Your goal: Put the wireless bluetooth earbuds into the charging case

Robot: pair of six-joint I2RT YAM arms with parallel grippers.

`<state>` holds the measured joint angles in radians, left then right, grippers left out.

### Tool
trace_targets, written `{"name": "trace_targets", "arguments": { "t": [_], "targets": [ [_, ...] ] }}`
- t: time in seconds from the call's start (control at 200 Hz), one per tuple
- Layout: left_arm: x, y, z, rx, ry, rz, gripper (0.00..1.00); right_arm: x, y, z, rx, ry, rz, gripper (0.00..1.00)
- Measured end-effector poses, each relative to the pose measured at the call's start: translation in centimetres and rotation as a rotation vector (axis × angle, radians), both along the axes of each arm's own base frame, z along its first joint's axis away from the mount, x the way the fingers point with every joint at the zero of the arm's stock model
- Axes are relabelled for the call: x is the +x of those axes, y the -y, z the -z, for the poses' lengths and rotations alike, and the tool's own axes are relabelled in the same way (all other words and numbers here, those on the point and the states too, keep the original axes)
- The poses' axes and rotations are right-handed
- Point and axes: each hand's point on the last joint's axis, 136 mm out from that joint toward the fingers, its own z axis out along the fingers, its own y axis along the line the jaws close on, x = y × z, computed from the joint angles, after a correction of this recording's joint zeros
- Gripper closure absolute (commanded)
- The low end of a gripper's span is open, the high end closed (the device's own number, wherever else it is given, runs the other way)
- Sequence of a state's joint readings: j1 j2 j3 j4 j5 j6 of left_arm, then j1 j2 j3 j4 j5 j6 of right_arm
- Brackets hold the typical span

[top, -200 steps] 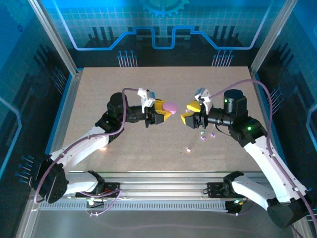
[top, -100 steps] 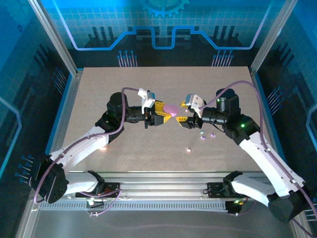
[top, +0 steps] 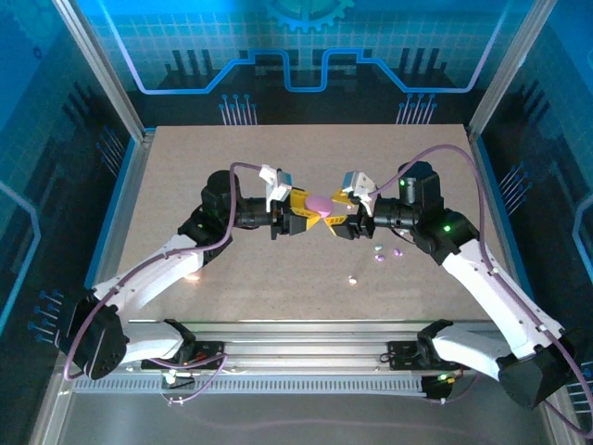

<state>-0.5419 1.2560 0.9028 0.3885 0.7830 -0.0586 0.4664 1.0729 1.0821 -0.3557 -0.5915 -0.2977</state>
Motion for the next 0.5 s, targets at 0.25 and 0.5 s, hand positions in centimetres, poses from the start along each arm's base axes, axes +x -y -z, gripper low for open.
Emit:
{"name": "trace_targets", "arguments": {
  "t": [0.25, 0.5],
  "targets": [
    [0.0, 0.0, 0.5, 0.021, -0.001, 0.002, 0.66, -0.2, -0.2, -1.0, 0.033, -0.004, -0.014, 0.42],
    [0.0, 0.0, 0.8, 0.031, -0.003, 0.001, 0.66, 0.0, -0.2, -1.0, 0.027, -0.019, -0.004, 0.47]
  ]
}}
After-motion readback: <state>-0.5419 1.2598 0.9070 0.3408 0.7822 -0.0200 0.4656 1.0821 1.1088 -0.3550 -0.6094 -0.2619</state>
